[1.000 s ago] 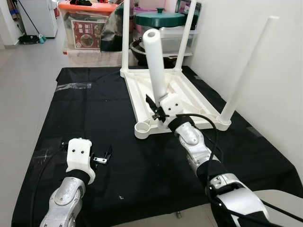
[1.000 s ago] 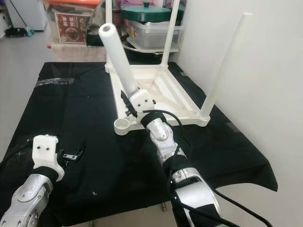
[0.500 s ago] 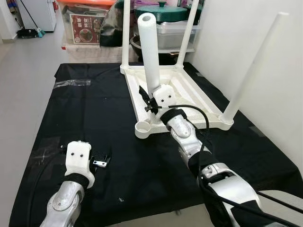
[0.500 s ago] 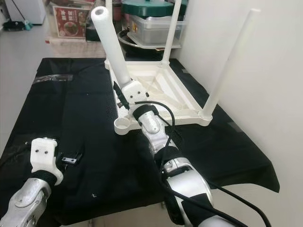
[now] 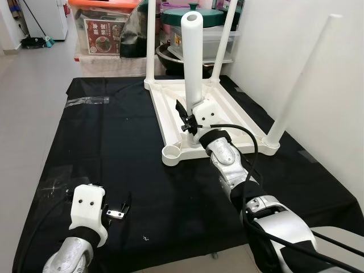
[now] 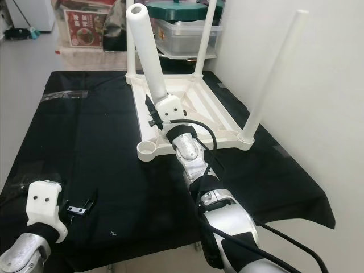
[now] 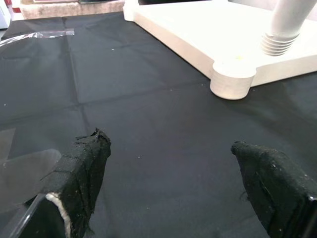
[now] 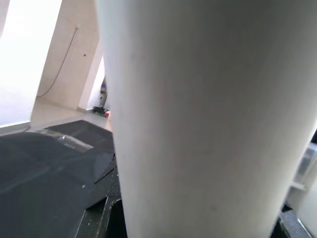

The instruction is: Building children table

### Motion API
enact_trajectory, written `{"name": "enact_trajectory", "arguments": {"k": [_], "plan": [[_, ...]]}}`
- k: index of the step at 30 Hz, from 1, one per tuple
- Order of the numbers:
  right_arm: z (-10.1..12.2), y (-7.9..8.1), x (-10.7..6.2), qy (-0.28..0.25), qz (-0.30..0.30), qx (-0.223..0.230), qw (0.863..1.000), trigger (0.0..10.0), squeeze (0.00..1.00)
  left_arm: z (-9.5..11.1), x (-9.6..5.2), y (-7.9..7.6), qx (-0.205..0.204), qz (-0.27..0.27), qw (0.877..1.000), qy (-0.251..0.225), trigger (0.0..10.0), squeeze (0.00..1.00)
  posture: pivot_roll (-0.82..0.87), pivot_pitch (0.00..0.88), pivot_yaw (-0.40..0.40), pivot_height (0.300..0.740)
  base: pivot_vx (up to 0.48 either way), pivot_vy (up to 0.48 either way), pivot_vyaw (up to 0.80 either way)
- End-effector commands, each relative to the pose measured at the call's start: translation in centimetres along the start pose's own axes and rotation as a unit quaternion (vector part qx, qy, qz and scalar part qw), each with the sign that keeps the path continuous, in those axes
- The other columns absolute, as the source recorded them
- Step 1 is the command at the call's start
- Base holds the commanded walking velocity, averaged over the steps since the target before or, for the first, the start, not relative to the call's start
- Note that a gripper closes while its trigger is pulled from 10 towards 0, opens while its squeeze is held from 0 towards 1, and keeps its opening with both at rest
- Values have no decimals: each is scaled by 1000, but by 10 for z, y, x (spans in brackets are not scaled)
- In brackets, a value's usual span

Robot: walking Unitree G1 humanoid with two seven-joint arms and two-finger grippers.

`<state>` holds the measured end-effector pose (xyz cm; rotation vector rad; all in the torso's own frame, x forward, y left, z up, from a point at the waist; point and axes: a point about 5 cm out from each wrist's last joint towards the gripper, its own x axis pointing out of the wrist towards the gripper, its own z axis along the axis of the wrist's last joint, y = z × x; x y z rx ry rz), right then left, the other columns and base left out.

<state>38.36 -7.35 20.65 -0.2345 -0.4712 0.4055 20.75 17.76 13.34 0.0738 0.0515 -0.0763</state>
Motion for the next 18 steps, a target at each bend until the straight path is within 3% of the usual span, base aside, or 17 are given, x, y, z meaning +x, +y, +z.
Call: {"name": "enact_trajectory", "arguments": {"k": [1, 11, 18], "plan": [[-10, 3, -7, 17, -1, 20, 1000, 10000, 0, 0, -3, 2, 0, -4, 1000, 10, 10000, 0, 236, 0, -82, 740, 0, 0, 0], [-22, 20, -15, 47, 30, 37, 998, 10000, 0, 0, -14, -2, 0, -3, 1000, 23, 10000, 0, 252, 15, -91, 740, 0, 0, 0], [-19, 18, -10, 46, 30, 38, 998, 10000, 0, 4, -22, -1, -1, 1, 1000, 27, 10000, 0, 269, 42, -94, 740, 0, 0, 0]]}}
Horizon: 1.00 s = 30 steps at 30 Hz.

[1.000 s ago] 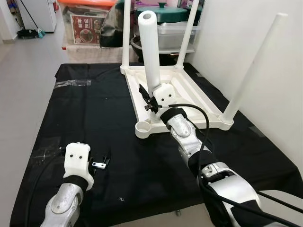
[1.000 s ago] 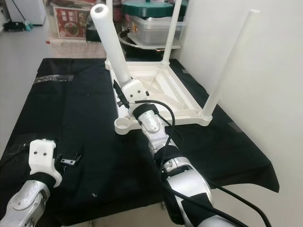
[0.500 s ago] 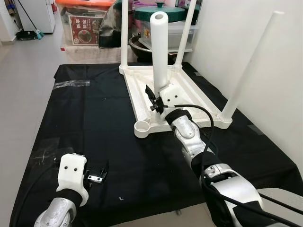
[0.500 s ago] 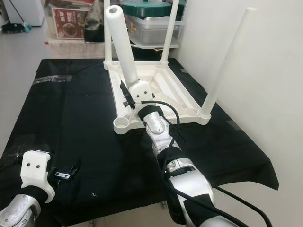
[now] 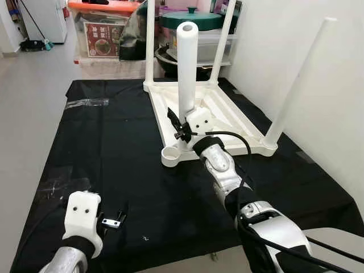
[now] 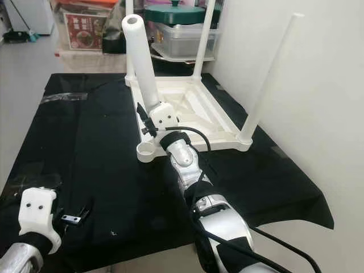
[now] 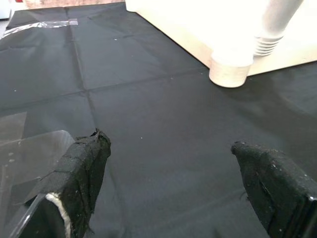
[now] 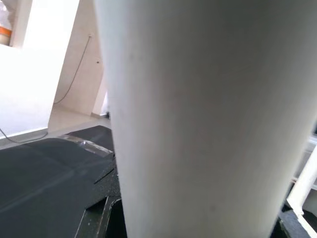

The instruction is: Building children table

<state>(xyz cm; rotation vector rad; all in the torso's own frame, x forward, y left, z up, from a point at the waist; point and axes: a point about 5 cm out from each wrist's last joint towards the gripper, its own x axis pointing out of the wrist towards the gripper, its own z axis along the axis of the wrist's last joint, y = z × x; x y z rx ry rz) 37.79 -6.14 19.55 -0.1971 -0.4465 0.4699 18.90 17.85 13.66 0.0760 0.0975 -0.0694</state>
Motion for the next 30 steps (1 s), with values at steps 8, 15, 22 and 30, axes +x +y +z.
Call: {"name": "enact_trajectory", "arguments": {"k": [8, 15, 22, 30], "plan": [[3, -14, 6, 14, -27, -1, 1000, 10000, 0, 4, -15, -4, -6, -6, 1000, 19, 10000, 0, 265, 105, -88, 740, 0, 0, 0], [14, -24, 19, 20, -44, -2, 999, 10000, 0, 7, -13, -7, -8, -13, 1000, 20, 10000, 0, 275, 116, -88, 740, 0, 0, 0], [11, -20, 27, 68, -49, 24, 996, 10000, 0, 9, -16, -5, -6, -10, 1000, 23, 10000, 0, 295, 123, -106, 740, 0, 0, 0], [-21, -3, 15, 178, -36, 166, 969, 10000, 0, 8, -15, -3, -8, 0, 1000, 26, 10000, 0, 259, 98, -111, 740, 0, 0, 0]]}}
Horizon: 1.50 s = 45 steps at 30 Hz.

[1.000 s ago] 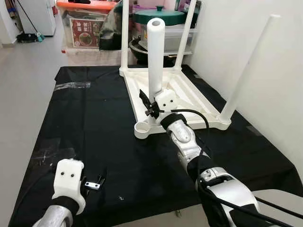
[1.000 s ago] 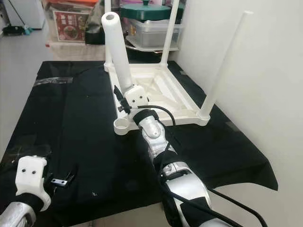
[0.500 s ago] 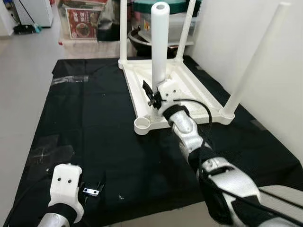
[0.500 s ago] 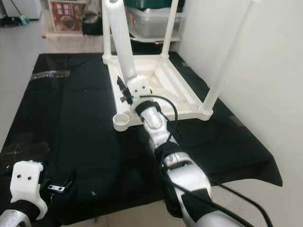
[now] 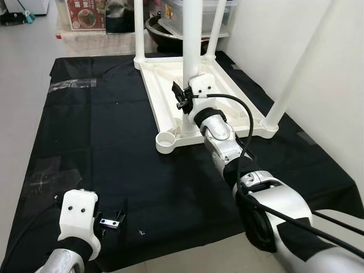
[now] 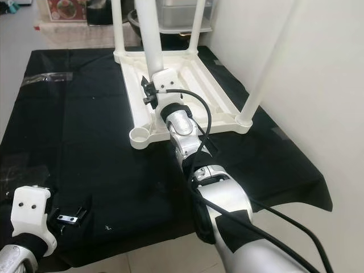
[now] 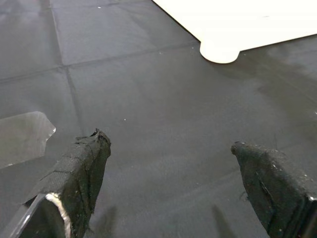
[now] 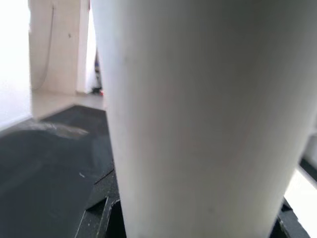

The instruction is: Building children table

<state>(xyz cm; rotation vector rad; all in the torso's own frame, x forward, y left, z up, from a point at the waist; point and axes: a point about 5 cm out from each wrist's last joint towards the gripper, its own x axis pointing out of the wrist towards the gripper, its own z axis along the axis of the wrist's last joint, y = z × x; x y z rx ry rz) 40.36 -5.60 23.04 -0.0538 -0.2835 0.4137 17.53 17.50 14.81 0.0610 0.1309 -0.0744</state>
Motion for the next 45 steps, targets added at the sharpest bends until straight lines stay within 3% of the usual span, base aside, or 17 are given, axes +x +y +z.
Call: {"name": "enact_trajectory", "arguments": {"k": [1, 3, 11, 14, 15, 16, 18, 20, 22, 25, 27, 33, 36, 43, 45], "plan": [[-52, 4, -20, 141, 6, 130, 981, 10000, 0, -3, 3, 1, -1, 3, 1000, 9, 10000, 0, 239, 86, -108, 740, 0, 0, 0], [-62, 4, -27, 170, 31, 173, 970, 10000, 0, -4, 10, -1, -4, -2, 1000, 7, 10000, 0, 220, 72, -107, 740, 0, 0, 0], [-71, -1, -40, 194, 85, 194, 958, 10000, 0, -1, 23, -1, -6, -3, 1000, -4, 10000, 0, 174, 38, -105, 740, 0, 0, 0], [-68, 1, -62, 190, 110, 196, 956, 10000, 0, -2, 29, 3, -7, 1, 1000, -6, 10000, 0, 142, 7, -99, 740, 0, 0, 0], [-68, 1, -62, 190, 110, 196, 956, 10000, 0, -2, 29, 3, -7, 1, 1000, -6, 10000, 0, 142, 7, -99, 740, 0, 0, 0], [-62, 10, -76, 186, 122, 199, 954, 10000, 0, -2, 33, 3, -7, 1, 1000, -10, 10000, 0, 131, 0, -99, 740, 0, 0, 0], [-62, 10, -76, 186, 122, 199, 954, 10000, 0, -2, 33, 3, -7, 1, 1000, -10, 10000, 0, 131, 0, -99, 740, 0, 0, 0], [-45, 29, -89, 172, 136, 208, 953, 10000, 0, -1, 40, 3, -7, 1, 1000, -18, 10000, 0, 116, 0, -98, 740, 0, 0, 0], [-36, 38, -91, 163, 142, 208, 954, 10000, 0, -1, 43, 4, -6, 3, 1000, -21, 10000, 0, 114, 0, -101, 740, 0, 0, 0], [-36, 38, -91, 163, 142, 208, 954, 10000, 0, -1, 43, 4, -6, 3, 1000, -21, 10000, 0, 114, 0, -101, 740, 0, 0, 0], [-20, 46, -91, 139, 157, 197, 958, 10000, 0, -1, 48, 8, -1, 11, 1000, -27, 10000, 0, 111, 0, -105, 740, 0, 0, 0], [-11, 44, -85, 110, 156, 166, 968, 10000, 0, -1, 56, 11, 4, 19, 999, -34, 10000, 0, 117, 0, -110, 740, 0, 0, 0], [22, 26, -67, 49, 125, 123, 983, 10000, 0, 2, 62, 13, 9, 26, 999, -47, 10000, 0, 128, 0, -116, 740, 0, 0, 0], [56, 14, -59, 3, 122, 93, 988, 10000, 0, 0, 63, 15, 11, 31, 998, -50, 10000, 0, 130, 0, -119, 740, 0, 0, 0], [85, 9, -61, -38, 128, 66, 989, 10000, 0, -2, 65, 17, 13, 34, 998, -52, 10000, 0, 122, 0, -114, 740, 0, 0, 0]]}}
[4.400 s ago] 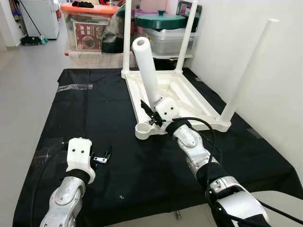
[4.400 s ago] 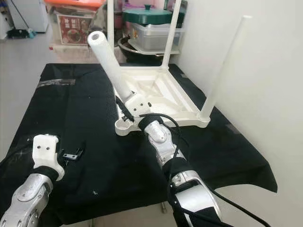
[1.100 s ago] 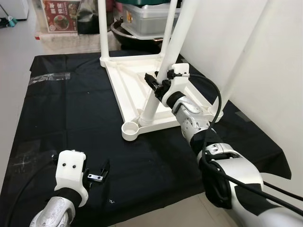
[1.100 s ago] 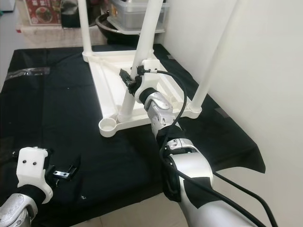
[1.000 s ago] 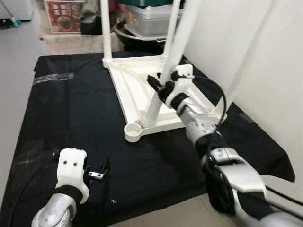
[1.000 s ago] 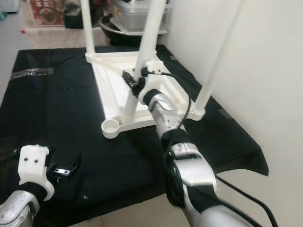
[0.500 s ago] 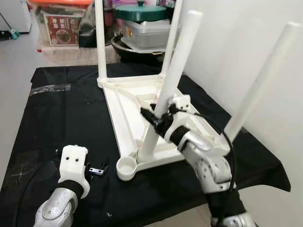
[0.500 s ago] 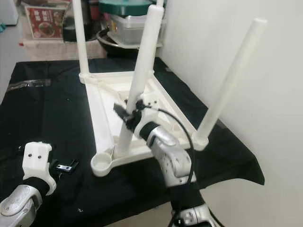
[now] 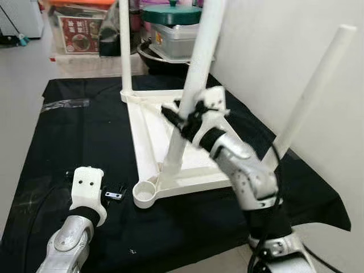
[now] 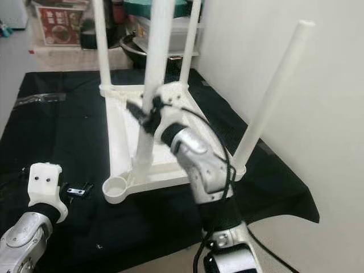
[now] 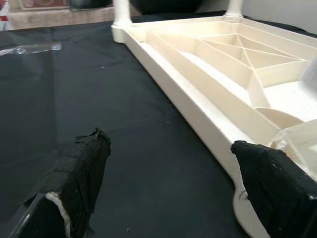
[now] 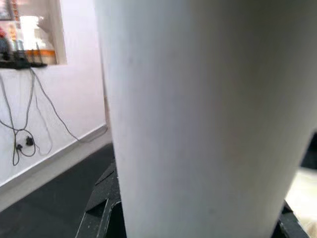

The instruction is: Building children table

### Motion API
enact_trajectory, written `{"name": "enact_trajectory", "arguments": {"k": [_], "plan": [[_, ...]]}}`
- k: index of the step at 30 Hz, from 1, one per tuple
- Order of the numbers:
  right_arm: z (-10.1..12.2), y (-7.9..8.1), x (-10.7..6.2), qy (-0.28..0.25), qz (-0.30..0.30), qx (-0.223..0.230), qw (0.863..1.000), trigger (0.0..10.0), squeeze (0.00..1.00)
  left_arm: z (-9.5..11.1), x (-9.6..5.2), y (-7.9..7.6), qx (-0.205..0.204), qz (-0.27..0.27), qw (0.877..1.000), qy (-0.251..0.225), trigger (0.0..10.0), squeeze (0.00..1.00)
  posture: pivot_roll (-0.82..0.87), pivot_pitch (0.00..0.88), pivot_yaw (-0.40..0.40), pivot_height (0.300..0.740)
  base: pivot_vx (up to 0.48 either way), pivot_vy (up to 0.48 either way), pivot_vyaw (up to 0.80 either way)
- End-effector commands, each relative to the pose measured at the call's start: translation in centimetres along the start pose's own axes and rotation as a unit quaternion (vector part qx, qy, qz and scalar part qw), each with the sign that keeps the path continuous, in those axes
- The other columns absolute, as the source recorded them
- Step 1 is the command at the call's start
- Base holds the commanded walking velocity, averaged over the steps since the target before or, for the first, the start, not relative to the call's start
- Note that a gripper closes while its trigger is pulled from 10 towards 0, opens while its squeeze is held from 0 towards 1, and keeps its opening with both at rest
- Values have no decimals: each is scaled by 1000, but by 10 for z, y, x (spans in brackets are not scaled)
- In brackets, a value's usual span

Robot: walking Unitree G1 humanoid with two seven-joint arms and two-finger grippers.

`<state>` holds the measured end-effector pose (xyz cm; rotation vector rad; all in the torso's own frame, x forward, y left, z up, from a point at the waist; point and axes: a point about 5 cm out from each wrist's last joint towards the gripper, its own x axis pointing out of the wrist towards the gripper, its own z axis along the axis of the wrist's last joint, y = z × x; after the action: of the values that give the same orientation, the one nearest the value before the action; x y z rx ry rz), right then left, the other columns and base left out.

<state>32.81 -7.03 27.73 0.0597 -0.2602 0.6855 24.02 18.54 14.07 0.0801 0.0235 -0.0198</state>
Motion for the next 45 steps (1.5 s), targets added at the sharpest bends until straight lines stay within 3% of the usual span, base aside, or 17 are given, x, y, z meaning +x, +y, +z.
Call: {"name": "enact_trajectory", "arguments": {"k": [1, 5, 10, 12, 13, 16, 18, 21, 24, 26, 29, 33, 36, 38, 42, 45], "plan": [[29, 3, -3, -45, 11, -20, 999, 10000, 0, -3, 2, 2, 4, 5, 1000, 0, 10000, 0, 119, 0, -113, 740, 0, 0, 0], [36, 5, -5, -56, 20, -23, 998, 10000, 0, -4, 4, 1, 4, 4, 1000, -3, 10000, 0, 117, 0, -109, 740, 0, 0, 0], [28, 6, -3, -54, 34, -13, 998, 10000, 0, -4, 8, 5, 10, 4, 1000, -8, 10000, 0, 123, 0, -108, 740, 0, 0, 0], [23, 6, -1, -50, 45, -9, 998, 10000, 0, -6, 6, 15, 18, 15, 1000, -5, 10000, 0, 135, 0, -110, 740, 0, 0, 0], [19, 7, 0, -46, 59, -8, 997, 10000, 0, -9, 0, 24, 23, 25, 999, 1, 10000, 0, 151, 0, -116, 740, 0, 0, 0], [16, 8, 0, -43, 68, -7, 997, 10000, 0, -11, -4, 30, 27, 31, 999, 6, 10000, 0, 151, 0, -116, 740, 0, 0, 0], [7, 11, 1, -37, 109, -10, 993, 10000, 0, -18, -17, 38, 33, 41, 998, 22, 10000, 0, 176, 0, -130, 740, 0, 0, 0], [7, 11, 1, -37, 109, -10, 993, 10000, 0, -18, -17, 38, 33, 41, 998, 22, 10000, 0, 176, 0, -130, 740, 0, 0, 0], [-1, 16, 4, -32, 160, -6, 987, 10000, 0, -25, -29, 42, 36, 50, 997, 36, 10000, 0, 200, 0, -149, 740, 0, 0, 0], [-1, 16, 4, -32, 160, -6, 987, 10000, 0, -25, -29, 42, 36, 50, 997, 36, 10000, 0, 200, 0, -149, 740, 0, 0, 0], [-12, 23, 8, -21, 221, 3, 975, 10000, 0, -26, -33, 42, 35, 58, 997, 37, 10000, 0, 224, 0, -162, 740, 0, 0, 0], [-12, 23, 8, -21, 221, 3, 975, 10000, 0, -26, -33, 42, 35, 58, 997, 37, 10000, 0, 224, 0, -162, 740, 0, 0, 0], [-24, 33, 8, -1, 281, -3, 960, 10000, 0, -26, -34, 44, 35, 60, 997, 34, 10000, 0, 231, 0, -166, 740, 0, 0, 0], [-24, 33, 8, -1, 281, -3, 960, 10000, 0, -26, -34, 44, 35, 60, 997, 34, 10000, 0, 231, 0, -166, 740, 0, 0, 0], [-47, 45, 1, 34, 340, -17, 940, 10000, 0, -24, -34, 45, 35, 63, 997, 30, 10000, 0, 240, 0, -170, 740, 0, 0, 0], [-51, 46, 1, 39, 347, -21, 937, 10000, 0, -24, -34, 45, 34, 63, 997, 30, 10000, 0, 240, 0, -170, 740, 0, 0, 0]]}}
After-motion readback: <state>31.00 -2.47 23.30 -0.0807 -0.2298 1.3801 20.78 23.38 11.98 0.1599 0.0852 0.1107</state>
